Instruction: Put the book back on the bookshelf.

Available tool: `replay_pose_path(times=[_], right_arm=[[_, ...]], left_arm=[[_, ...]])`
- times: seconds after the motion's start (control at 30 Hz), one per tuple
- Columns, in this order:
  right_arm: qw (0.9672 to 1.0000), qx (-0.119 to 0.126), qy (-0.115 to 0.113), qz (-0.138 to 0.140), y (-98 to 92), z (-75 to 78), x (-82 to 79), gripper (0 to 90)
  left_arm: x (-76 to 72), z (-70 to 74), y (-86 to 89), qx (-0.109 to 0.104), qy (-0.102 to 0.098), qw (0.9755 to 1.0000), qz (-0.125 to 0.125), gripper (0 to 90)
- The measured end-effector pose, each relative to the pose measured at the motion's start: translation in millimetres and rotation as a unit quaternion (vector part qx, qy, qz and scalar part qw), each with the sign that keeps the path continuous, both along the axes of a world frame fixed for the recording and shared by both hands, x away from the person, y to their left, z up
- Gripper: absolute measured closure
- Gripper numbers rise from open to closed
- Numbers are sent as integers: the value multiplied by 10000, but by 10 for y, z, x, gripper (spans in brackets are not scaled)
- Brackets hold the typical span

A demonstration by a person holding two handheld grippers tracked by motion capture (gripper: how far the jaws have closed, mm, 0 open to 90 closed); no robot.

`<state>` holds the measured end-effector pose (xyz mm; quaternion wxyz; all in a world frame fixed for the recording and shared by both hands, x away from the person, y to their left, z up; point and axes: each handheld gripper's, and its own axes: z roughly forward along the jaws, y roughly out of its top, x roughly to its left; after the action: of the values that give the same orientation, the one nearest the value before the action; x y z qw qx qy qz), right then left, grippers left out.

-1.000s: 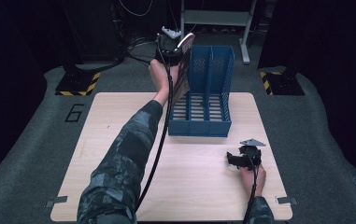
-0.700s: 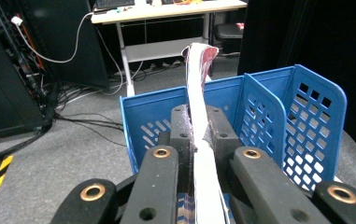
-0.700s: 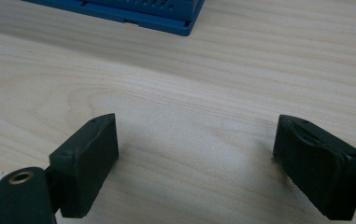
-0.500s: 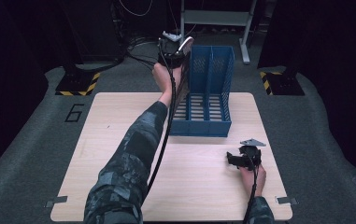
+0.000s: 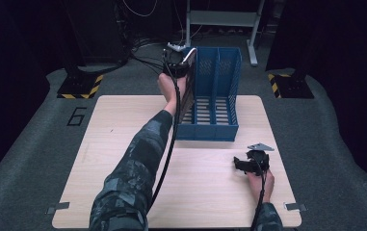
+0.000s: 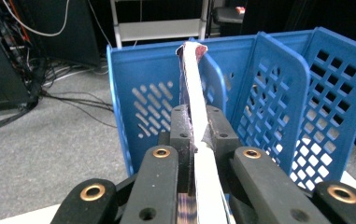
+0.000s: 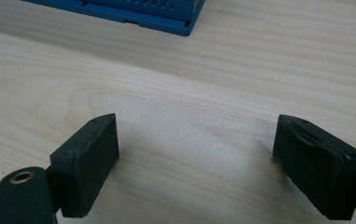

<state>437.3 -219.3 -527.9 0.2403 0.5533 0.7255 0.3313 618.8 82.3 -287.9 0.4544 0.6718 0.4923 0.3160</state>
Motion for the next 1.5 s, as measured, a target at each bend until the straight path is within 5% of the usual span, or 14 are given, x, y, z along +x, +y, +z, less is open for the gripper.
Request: replay_pose_path(times=[0.23, 0.8, 1.23, 1.5], right_arm=[[10000, -1, 9, 15, -3, 2, -1, 140], [10000, -6, 12, 5, 0, 1, -1, 141], [10000, -1, 12, 13, -2, 2, -2, 141], [10000, -9, 3, 0, 0, 1, -1, 142]], left_arm=[[-8, -189, 61, -73, 88, 9999, -78, 837], [-124, -281, 201, 126, 159, 9993, -313, 740], [-183, -210, 379, -179, 269, 9972, -670, 302], [-328, -126, 481, -121, 231, 9963, -815, 158]])
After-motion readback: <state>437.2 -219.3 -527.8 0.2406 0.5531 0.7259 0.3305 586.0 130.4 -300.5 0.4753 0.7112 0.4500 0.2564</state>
